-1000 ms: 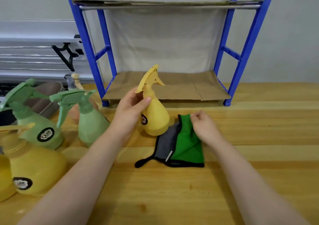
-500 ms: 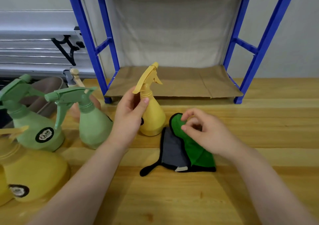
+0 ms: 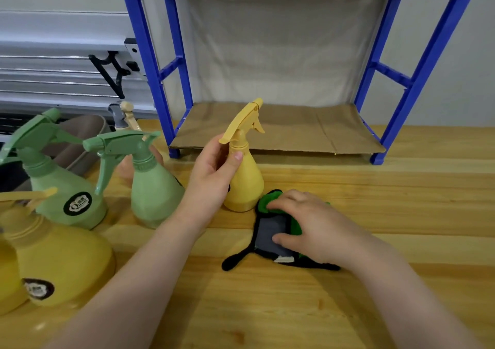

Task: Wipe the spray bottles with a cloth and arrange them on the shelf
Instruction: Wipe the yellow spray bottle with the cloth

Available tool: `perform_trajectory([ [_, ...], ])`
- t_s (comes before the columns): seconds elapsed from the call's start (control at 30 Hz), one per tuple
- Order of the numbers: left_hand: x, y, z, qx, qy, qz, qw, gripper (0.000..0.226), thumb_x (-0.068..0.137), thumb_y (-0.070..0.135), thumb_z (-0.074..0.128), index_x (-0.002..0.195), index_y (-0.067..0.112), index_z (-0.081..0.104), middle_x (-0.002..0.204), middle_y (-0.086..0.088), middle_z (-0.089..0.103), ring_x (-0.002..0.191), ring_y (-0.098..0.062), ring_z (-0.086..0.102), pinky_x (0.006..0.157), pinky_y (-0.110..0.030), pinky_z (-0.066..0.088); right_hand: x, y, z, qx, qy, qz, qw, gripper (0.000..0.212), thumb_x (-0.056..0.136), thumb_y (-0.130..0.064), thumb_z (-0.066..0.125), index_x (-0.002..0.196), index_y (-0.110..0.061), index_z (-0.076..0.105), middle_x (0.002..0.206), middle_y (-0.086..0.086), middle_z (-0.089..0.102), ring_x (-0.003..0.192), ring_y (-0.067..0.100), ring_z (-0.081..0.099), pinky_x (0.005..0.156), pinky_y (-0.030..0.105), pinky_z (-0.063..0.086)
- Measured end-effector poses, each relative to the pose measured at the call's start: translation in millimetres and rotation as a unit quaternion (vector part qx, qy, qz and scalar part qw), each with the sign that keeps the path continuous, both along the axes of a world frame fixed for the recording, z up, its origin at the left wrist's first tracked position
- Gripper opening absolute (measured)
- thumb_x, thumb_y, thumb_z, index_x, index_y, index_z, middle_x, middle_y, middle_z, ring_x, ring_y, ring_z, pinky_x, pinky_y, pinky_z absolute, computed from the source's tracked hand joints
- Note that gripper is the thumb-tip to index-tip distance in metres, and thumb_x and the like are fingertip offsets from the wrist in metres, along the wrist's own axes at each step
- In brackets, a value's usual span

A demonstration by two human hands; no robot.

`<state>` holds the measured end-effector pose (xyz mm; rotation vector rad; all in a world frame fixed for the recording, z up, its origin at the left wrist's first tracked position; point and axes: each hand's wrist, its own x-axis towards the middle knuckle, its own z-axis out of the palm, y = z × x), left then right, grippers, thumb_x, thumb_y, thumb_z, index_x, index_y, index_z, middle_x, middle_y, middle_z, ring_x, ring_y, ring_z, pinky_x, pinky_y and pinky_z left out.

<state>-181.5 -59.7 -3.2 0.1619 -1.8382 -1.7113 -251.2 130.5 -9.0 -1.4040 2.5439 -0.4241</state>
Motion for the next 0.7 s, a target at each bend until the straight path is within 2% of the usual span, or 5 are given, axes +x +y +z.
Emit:
perform_trajectory([
  [0.27, 0, 4, 0, 0.006, 0.007, 0.013, 1.0, 0.027, 0.099, 0.012, 0.053, 0.119, 0.028, 0.06, 0.119, -0.012, 0.064, 0.106, -0.013, 0.061, 0.093, -0.031, 0.049, 8, -15, -9, -0.06, 0.15, -0.035, 0.986, 0.026, 0.093, -0.034, 0.051, 0.117, -0.031, 0.059, 0.105, -0.01, 0.059, 0.097, 0.016, 0.056, 0.074, 0.033, 0.05],
  [0.4, -1, 6, 2, 0.006, 0.006, 0.012, 1.0, 0.027, 0.099, 0.013, 0.053, 0.122, 0.024, 0.059, 0.119, -0.008, 0.066, 0.112, -0.014, 0.061, 0.096, -0.029, 0.049, -11, -10, -8, -0.176, -0.044, -0.152, 0.972, 0.02, 0.092, -0.032, 0.055, 0.112, -0.033, 0.059, 0.102, -0.014, 0.063, 0.089, 0.01, 0.061, 0.071, 0.032, 0.054],
  [0.57, 0, 10, 3, 0.007, -0.005, -0.005, 1.0, 0.028, 0.095, 0.022, 0.058, 0.123, 0.025, 0.06, 0.114, -0.004, 0.067, 0.105, -0.017, 0.061, 0.091, -0.033, 0.048, -19, -4, 3, -0.453, -0.297, -0.246, 0.804, 0.021, 0.095, -0.014, 0.053, 0.107, -0.024, 0.066, 0.099, -0.006, 0.072, 0.096, 0.012, 0.066, 0.079, 0.025, 0.049],
  [0.63, 1, 12, 3, 0.015, -0.011, -0.018, 1.0, 0.034, 0.09, 0.026, 0.059, 0.124, 0.023, 0.061, 0.113, -0.005, 0.067, 0.104, -0.017, 0.061, 0.09, -0.038, 0.047, -15, -4, 9, -0.509, -0.323, -0.232, 0.763, 0.021, 0.097, -0.013, 0.05, 0.108, -0.022, 0.067, 0.101, -0.003, 0.073, 0.096, 0.011, 0.067, 0.081, 0.026, 0.05],
  [0.7, 1, 16, 4, 0.032, -0.008, -0.041, 0.999, 0.034, 0.089, 0.025, 0.061, 0.123, 0.023, 0.063, 0.116, -0.002, 0.068, 0.111, -0.02, 0.062, 0.098, -0.042, 0.048, -7, -7, 12, -0.53, -0.301, -0.195, 0.768, 0.021, 0.099, -0.012, 0.05, 0.11, -0.021, 0.065, 0.101, -0.005, 0.073, 0.096, 0.007, 0.067, 0.077, 0.02, 0.05],
])
